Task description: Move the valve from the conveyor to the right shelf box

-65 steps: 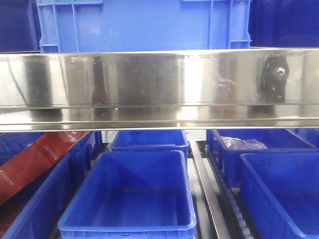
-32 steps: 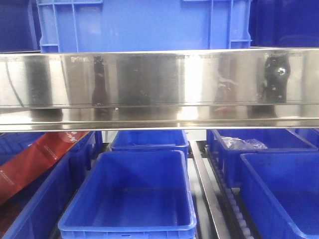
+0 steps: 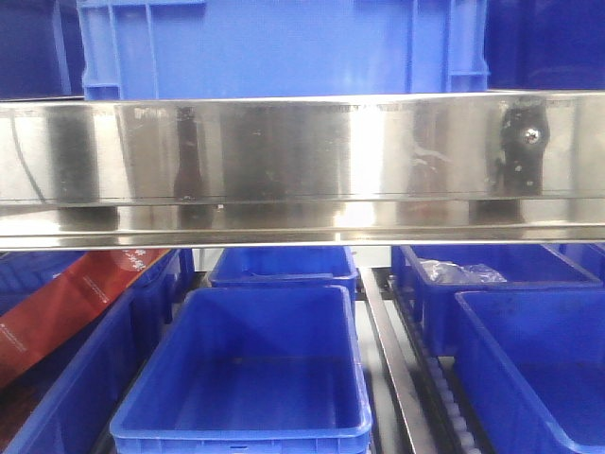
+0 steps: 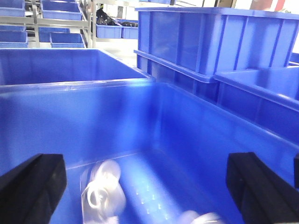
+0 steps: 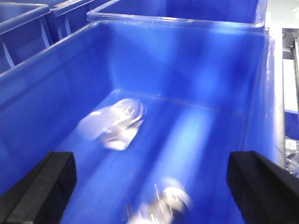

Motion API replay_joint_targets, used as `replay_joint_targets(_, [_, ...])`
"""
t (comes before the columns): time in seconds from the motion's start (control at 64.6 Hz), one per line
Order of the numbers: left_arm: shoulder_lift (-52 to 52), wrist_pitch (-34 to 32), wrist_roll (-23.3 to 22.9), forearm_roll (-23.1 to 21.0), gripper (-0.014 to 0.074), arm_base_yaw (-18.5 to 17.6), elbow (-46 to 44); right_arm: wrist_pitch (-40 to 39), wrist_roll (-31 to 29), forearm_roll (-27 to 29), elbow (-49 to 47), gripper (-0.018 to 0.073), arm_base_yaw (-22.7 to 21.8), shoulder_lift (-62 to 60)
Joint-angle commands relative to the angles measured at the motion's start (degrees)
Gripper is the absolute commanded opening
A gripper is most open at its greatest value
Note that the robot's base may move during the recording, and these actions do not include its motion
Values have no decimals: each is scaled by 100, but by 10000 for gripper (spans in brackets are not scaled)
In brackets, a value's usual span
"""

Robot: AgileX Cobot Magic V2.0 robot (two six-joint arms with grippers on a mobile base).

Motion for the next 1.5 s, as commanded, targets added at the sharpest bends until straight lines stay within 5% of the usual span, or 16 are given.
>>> replay_joint_targets(0.0, [-358,25,-26,-24,599,-43,-41,-103,-42,3,-62,559,4,-308])
replay_joint_targets(0.124, [-896,598,-26,30,598,41,-41,-115,-42,3,-62,491,4,-686])
replay_joint_targets(0.201, [-1329,1141,-26,188,570,139,-41,-124,-42,-78,-62,325,-6,-984])
replay_joint_targets(0.279, [-1703,1712,-26,301,466,274,-41,-87,-42,-89,-62,129,-6,-1216])
replay_joint_targets(0.387, [-2239,2429,-26,402,204,613,-41,184,-42,-150,-50,-171,-103,-1538])
replay_joint_targets(0.511, [-2793,3235,-26,479,-110,1230,5,486,-42,-204,300,-158,-375,-1934])
replay_joint_targets(0.665, [-3611,3492,-26,479,-111,2094,752,251,-42,-337,1422,-159,-682,-2692])
replay_joint_targets(0.836, [-4594,3362,-26,492,-111,2623,2234,-470,-42,-601,3175,-159,-732,-3688])
replay_joint_targets(1.176, [-6630,1302,-26,492,-111,2680,5645,-2291,-42,-601,6413,-159,-732,-5609])
replay_joint_targets(1.485, [-7343,-7,-26,492,-111,2680,6843,-2885,-42,-601,7383,-162,-732,-6372])
